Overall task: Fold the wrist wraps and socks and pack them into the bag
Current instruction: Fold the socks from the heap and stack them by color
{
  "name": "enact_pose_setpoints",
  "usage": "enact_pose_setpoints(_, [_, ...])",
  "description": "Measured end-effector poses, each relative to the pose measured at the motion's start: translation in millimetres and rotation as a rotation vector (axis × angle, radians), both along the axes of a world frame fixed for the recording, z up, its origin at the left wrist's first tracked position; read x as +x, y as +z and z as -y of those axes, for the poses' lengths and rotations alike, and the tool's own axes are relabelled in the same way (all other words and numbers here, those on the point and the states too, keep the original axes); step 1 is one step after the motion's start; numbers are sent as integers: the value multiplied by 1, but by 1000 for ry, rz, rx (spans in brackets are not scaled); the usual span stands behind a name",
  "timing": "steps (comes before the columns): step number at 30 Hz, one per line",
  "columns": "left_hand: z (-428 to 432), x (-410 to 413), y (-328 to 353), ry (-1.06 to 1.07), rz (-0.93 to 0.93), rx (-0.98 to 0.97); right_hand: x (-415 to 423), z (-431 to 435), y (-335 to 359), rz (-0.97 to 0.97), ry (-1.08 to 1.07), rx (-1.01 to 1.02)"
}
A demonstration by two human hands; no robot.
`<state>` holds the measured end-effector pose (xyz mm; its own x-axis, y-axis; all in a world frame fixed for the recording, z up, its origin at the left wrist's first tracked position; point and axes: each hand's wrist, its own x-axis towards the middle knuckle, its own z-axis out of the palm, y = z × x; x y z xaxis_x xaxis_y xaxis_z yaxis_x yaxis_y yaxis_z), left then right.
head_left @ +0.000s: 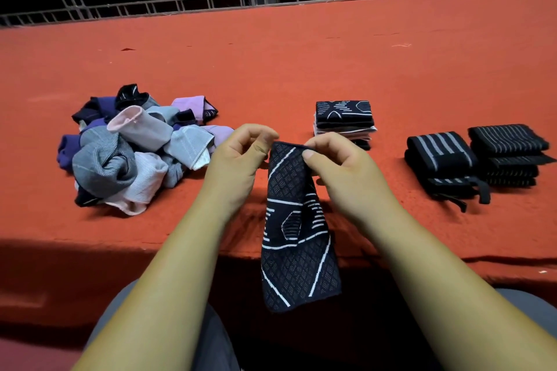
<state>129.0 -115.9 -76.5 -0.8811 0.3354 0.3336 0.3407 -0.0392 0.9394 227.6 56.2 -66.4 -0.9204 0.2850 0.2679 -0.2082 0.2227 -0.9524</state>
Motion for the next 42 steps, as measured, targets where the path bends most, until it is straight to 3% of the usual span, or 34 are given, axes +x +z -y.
enact_pose_setpoints(2, [-3,-1,-3,-21,161,55,1,-4,4,-9,53,-90])
enact_pose_setpoints(5, [-7,5,-2,-248,517,125,2,-9,12,-64,129,-227])
enact_pose_setpoints(7, [-7,10,-1,-402,571,89,5,-13,19,-85,150,-300])
enact_pose_setpoints(13, [-11,17,3,-368,495,197,10,-26,28,-113,101,-502])
enact_pose_setpoints(21, [-11,11,5,-224,418,193,0,-28,3,53,101,-376])
enact_pose_setpoints(33, [-12,8,9,-98,305,154,-7,-30,6,-146,-210,-158])
enact_pose_setpoints(36, [-14,5,1,-35,289,48,-13,-33,-2,-30,-216,-115])
enact_pose_setpoints(40, [-13,1,-5,21,344,45,-17,-37,-14,280,46,-295])
enact_pose_setpoints(42, [-13,0,-6,-15,397,89,-17,-38,-19,306,110,-315])
